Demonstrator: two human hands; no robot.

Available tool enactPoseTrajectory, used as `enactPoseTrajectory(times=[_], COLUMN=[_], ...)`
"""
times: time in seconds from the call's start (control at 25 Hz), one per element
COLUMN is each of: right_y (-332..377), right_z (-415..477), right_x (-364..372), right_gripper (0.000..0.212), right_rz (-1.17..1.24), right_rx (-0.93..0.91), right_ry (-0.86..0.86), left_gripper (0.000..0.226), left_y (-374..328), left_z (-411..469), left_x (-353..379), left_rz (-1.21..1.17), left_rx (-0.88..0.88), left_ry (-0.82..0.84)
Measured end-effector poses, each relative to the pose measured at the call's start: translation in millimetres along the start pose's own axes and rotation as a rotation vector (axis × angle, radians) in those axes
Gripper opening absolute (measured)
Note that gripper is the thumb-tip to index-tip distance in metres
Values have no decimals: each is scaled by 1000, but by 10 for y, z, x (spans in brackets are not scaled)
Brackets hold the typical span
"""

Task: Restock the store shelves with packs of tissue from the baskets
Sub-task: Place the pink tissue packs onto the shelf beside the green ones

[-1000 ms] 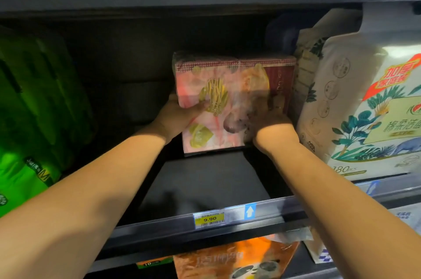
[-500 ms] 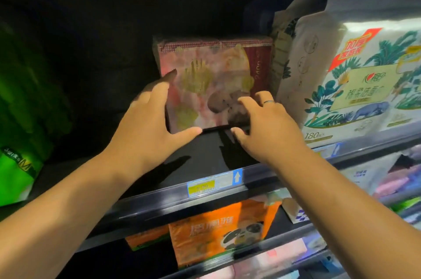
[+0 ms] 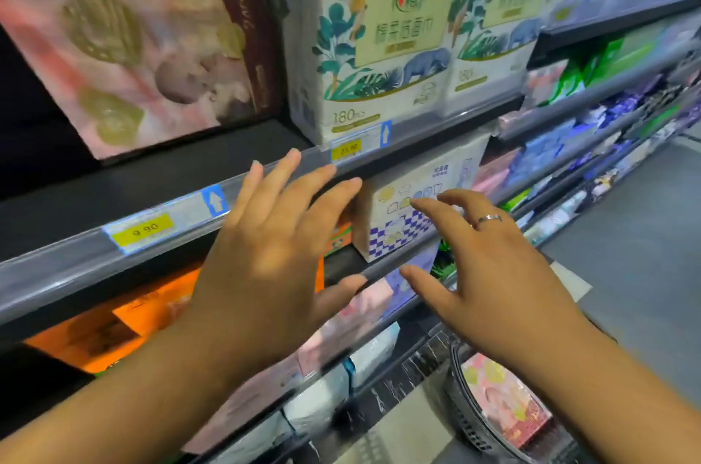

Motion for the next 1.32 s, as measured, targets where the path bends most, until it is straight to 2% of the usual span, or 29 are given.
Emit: enactPoseTrajectory(times=[0.2, 0.4, 0.56, 0.92, 1.04, 1.32], right_y=[-899, -1820, -2435, -3326, -3654, -4626], right_z=[-644, -1219, -1659, -1860, -1739, -1447], right_x=[24, 57, 263, 1184, 1603, 2747], right_gripper=[70, 76, 78, 76, 76, 73], right_rz=[-8, 15, 58, 212, 208, 225], right_rx=[171, 354, 497, 818, 946, 1164], right_ry=[106, 194, 260, 343, 432, 449], left_gripper=[83, 83, 85, 88, 91, 88], left_y=[-914, -1740, -2272, -2513, -2586, -2727], left_z=[241, 527, 619, 1009, 1305, 1827], left_x=[794, 1520, 2144, 3629, 4242, 5929], left_rz=[-150, -274, -309, -268, -266, -258], left_rx=[55, 117, 138, 243, 301, 471], left_ry=[153, 182, 342, 646, 719, 910])
Point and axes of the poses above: each hand's wrist, its own z-axis towards the middle knuckle, its own x-axis out of the palm, y = z × x, the point moved 1 cm from there along z, towards the middle knuckle, and after that the axes turned 4 degrees about -z, right-handed, at the moved point
